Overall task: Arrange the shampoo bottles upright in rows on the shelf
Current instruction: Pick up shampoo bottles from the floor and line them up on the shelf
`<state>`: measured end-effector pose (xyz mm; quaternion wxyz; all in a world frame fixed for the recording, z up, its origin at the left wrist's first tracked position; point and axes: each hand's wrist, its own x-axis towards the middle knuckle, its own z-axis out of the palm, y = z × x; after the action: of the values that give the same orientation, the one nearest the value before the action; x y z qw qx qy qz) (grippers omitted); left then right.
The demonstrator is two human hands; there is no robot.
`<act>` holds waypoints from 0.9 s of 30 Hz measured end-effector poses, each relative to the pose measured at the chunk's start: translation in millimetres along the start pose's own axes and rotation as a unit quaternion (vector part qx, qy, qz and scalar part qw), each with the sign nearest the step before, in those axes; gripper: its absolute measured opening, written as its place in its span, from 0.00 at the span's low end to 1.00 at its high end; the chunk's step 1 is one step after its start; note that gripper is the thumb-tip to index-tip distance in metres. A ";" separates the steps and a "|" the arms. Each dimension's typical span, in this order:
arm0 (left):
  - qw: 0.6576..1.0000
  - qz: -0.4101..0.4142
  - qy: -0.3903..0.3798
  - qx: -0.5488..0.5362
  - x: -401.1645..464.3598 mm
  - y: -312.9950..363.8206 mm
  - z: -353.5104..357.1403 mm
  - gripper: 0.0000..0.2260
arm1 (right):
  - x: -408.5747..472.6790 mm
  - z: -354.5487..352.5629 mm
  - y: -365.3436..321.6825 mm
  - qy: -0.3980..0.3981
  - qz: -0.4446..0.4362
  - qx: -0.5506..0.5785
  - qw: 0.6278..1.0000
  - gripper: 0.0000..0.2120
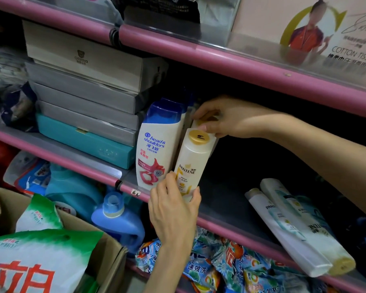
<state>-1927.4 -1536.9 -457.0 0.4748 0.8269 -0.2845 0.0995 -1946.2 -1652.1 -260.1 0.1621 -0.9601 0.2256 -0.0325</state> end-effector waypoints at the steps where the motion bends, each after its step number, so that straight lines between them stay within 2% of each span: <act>1: 1.000 -0.004 -0.005 0.005 0.7 -0.3 0.0 0.24 | 0.1 -0.5 -1.0 -0.006 -0.005 -0.010 1.000 0.16; 4: 1.000 -0.001 -0.009 0.006 0.5 -1.2 1.2 0.25 | -3.4 -5.9 1.8 0.027 -0.011 -0.019 0.999 0.13; 8: 1.000 -0.003 -0.018 0.014 -0.2 -3.0 2.3 0.27 | -16.6 3.0 20.7 0.191 0.047 0.045 0.979 0.14; 9: 1.000 -0.003 -0.023 0.012 0.4 -2.7 2.2 0.27 | -21.9 11.3 28.3 0.211 0.064 0.057 0.974 0.14; 13: 0.999 -0.007 -0.033 0.006 2.6 -1.8 4.8 0.28 | -39.3 50.4 56.3 0.189 0.100 0.096 0.972 0.17; 16: 0.999 -0.004 -0.032 0.005 3.2 -1.2 6.5 0.29 | -32.5 48.5 67.8 0.209 0.070 0.114 0.969 0.22; 20: 1.000 -0.001 -0.023 0.005 2.5 -0.3 9.3 0.29 | -15.7 35.3 71.8 0.205 0.031 0.117 0.971 0.22; 23: 1.000 -0.004 -0.022 0.002 2.4 -0.8 10.4 0.29 | -7.9 39.6 72.4 0.168 0.056 0.147 0.973 0.23; 27: 1.000 0.000 -0.023 0.004 1.9 -0.8 10.3 0.28 | -1.5 66.3 75.7 0.146 0.079 0.166 0.972 0.17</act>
<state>-1926.5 -1545.9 -462.3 0.4646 0.8310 -0.2949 0.0816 -1970.6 -1695.8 -347.5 0.2863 -0.8839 0.3132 -0.1968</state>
